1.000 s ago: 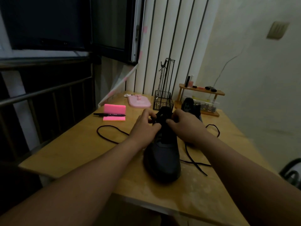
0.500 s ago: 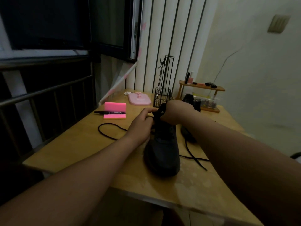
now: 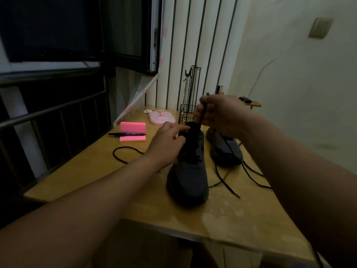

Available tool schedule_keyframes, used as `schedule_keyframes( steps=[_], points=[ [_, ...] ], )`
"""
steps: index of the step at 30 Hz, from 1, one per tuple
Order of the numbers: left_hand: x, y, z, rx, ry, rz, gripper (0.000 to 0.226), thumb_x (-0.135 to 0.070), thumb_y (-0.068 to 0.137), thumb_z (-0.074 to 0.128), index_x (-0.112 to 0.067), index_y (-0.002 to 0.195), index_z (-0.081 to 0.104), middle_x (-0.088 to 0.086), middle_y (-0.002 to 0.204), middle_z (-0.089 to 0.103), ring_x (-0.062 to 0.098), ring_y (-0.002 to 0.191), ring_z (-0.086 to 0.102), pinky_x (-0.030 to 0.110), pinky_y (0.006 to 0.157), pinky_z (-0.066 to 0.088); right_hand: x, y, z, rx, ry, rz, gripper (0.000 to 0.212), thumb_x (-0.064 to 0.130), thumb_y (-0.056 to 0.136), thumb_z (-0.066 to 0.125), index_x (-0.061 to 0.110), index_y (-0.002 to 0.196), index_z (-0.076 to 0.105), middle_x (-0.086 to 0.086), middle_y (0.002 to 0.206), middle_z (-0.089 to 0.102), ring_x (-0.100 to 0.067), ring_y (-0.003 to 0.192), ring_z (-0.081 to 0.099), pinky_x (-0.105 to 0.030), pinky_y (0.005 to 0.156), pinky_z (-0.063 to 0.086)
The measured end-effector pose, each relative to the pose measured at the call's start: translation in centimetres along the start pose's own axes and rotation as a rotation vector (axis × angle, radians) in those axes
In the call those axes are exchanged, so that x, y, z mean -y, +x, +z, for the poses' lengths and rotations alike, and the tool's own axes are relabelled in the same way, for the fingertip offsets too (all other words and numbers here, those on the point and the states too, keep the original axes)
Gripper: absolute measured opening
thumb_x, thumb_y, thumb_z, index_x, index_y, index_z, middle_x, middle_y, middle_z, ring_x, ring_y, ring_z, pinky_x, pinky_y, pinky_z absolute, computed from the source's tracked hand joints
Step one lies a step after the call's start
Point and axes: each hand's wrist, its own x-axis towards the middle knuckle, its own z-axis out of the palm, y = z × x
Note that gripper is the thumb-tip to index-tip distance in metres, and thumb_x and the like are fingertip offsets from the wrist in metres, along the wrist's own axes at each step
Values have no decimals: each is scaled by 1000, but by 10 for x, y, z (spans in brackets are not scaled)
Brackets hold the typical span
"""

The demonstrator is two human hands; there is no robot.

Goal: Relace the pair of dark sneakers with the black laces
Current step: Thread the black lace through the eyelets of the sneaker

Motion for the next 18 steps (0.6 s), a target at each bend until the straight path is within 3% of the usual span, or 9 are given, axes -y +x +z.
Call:
schedule_keyframes(
  steps=[2, 5, 7, 9, 13, 16, 18],
  points=[
    [-5, 4, 0, 102, 127, 83, 35, -36, 97, 60, -34, 131, 68, -11, 125, 52, 13, 116, 53, 39, 102, 51, 16, -8, -2, 38, 62, -73, 22, 25, 108, 48, 10, 116, 62, -1, 82, 67, -21, 90, 72, -39, 88, 61],
    [-15, 8, -1, 153, 151, 129, 10, -39, 101, 63, -31, 103, 70, -12, 107, 61, 12, 104, 59, 35, 88, 52, 39, -15, -7, 67, 124, -157, 22, 24, 110, 44, 10, 115, 61, 0, 80, 62, -17, 79, 68, -36, 82, 61],
    [-21, 8, -4, 169, -48, 37, 12, -28, 106, 60, -22, 104, 70, -2, 95, 73, 8, 86, 67, 34, 76, 55, 50, -17, -14, 20, 163, -206, 21, 23, 109, 46, 10, 115, 61, 2, 76, 59, -15, 72, 64, -34, 76, 61],
    [-25, 9, -7, 153, -150, -26, 16, -23, 108, 57, -15, 110, 70, 4, 91, 77, 12, 73, 67, 37, 75, 58, 58, -19, -24, -60, 209, -237, 19, 21, 108, 47, 9, 115, 61, 3, 71, 54, -11, 63, 57, -29, 66, 57],
    [-26, 8, -9, 120, -222, -68, 19, -21, 108, 56, -11, 111, 71, 6, 97, 77, 9, 72, 63, 20, 68, 56, 57, -21, -42, -190, 209, -236, 18, 22, 108, 46, 11, 112, 60, 5, 66, 47, -8, 55, 44, -22, 51, 45],
    [-30, 8, -10, 159, -226, -80, 26, -29, 107, 56, -11, 103, 74, 3, 97, 77, 6, 85, 68, 21, 76, 53, 47, -24, -51, -211, 147, -203, 18, 25, 108, 45, 13, 108, 59, 6, 65, 45, -8, 54, 38, -20, 50, 36],
    [-38, 10, -11, 244, -331, -111, 33, -32, 109, 51, -9, 98, 72, 6, 90, 74, 20, 91, 70, 35, 88, 54, 38, -27, -55, -188, 39, -176, 22, 25, 108, 46, 11, 114, 62, 6, 68, 47, -8, 56, 40, -20, 52, 36]
  ],
)
